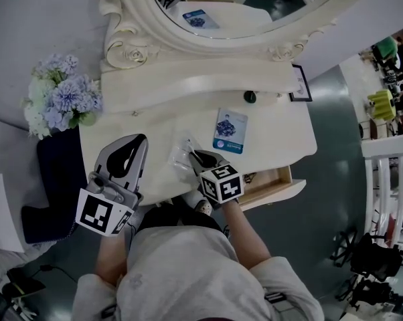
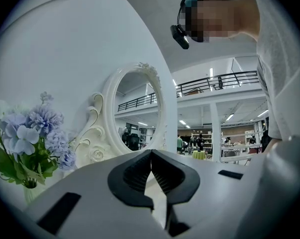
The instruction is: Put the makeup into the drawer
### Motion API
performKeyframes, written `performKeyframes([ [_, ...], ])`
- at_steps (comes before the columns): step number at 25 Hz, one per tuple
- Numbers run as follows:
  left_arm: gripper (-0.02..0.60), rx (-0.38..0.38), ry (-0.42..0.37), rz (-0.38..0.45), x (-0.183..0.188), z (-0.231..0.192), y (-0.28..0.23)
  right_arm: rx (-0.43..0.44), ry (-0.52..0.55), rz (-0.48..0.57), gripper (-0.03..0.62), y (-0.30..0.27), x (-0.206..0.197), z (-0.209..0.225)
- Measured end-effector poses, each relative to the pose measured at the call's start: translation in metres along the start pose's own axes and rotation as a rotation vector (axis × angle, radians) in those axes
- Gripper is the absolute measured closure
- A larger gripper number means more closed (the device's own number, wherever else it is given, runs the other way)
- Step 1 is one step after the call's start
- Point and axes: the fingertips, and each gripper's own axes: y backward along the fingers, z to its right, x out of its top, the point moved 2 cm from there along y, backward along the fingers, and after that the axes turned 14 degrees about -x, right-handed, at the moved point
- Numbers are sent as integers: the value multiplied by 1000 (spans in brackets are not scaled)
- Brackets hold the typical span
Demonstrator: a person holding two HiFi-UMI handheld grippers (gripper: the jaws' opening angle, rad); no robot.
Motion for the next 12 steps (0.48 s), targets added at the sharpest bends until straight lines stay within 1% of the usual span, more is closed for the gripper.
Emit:
performKeyframes([
  [7,567,2,-18,9,9,16,-7,29,-74,128,557,37,28,6],
  [12,567,13,-32,14,15,29,-9,69,-109,192,557,60,44,8],
])
